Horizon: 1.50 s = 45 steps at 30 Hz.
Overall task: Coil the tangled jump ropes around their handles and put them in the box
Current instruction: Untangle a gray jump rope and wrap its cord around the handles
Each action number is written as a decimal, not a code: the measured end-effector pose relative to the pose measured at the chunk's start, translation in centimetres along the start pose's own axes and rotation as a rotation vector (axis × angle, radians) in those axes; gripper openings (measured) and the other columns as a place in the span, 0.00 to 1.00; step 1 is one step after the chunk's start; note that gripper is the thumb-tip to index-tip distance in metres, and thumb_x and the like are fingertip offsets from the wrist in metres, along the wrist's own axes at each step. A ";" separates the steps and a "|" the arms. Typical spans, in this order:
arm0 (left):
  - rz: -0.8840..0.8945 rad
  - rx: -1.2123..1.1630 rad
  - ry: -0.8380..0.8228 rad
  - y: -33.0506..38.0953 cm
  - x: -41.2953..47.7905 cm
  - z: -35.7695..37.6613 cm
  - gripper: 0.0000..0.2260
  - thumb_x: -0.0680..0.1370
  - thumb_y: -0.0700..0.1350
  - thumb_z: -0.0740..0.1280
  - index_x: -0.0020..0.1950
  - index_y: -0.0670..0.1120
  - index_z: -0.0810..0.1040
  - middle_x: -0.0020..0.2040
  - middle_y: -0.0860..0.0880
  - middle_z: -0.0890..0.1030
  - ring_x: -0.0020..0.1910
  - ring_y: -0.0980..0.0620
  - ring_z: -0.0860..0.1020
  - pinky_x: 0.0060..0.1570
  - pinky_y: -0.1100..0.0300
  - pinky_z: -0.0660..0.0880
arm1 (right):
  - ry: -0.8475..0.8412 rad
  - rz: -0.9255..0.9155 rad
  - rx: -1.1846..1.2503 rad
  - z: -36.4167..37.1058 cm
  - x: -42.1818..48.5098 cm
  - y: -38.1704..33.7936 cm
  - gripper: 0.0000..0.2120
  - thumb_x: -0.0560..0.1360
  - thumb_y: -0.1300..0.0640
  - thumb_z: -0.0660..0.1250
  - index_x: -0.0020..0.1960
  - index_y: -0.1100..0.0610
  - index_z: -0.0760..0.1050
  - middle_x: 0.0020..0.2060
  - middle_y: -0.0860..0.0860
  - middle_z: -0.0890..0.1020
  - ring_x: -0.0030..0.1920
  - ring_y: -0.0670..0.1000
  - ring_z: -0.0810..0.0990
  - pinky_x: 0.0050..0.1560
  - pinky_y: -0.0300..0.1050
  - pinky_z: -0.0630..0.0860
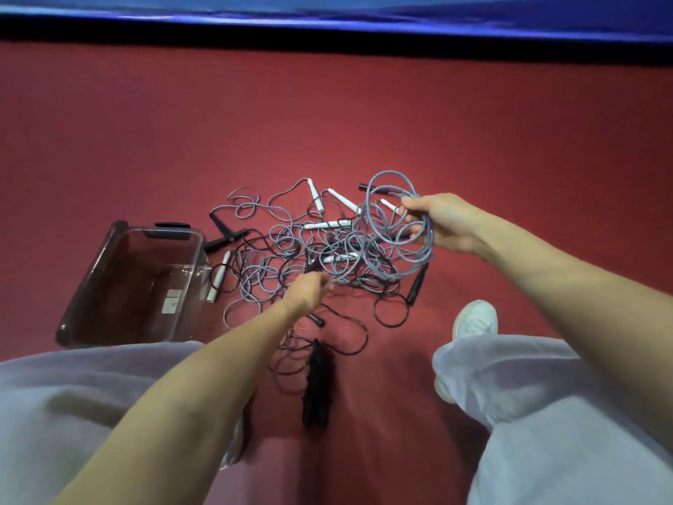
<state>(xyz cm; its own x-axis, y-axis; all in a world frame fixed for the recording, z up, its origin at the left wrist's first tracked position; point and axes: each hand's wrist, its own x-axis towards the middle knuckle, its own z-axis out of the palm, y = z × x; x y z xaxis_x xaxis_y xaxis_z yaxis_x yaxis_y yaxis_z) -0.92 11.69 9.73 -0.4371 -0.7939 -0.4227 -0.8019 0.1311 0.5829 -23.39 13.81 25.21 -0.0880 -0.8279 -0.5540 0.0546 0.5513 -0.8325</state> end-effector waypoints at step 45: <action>0.306 -0.551 -0.026 9.6 -4.9 -8.7 0.24 0.72 0.39 0.75 0.64 0.51 0.72 0.36 0.56 0.75 0.32 0.60 0.72 0.35 0.67 0.69 | -0.012 0.146 0.457 1.9 -1.6 -3.5 0.07 0.82 0.68 0.51 0.51 0.65 0.68 0.41 0.59 0.72 0.24 0.48 0.71 0.21 0.35 0.71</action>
<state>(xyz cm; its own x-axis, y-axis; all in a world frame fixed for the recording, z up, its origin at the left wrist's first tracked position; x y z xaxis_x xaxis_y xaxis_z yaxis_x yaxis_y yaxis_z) -2.94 11.68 23.50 -0.6292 -0.7529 -0.1928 -0.3142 0.0195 0.9492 -21.52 13.00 28.99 -0.0356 -0.7480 -0.6628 0.4977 0.5618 -0.6608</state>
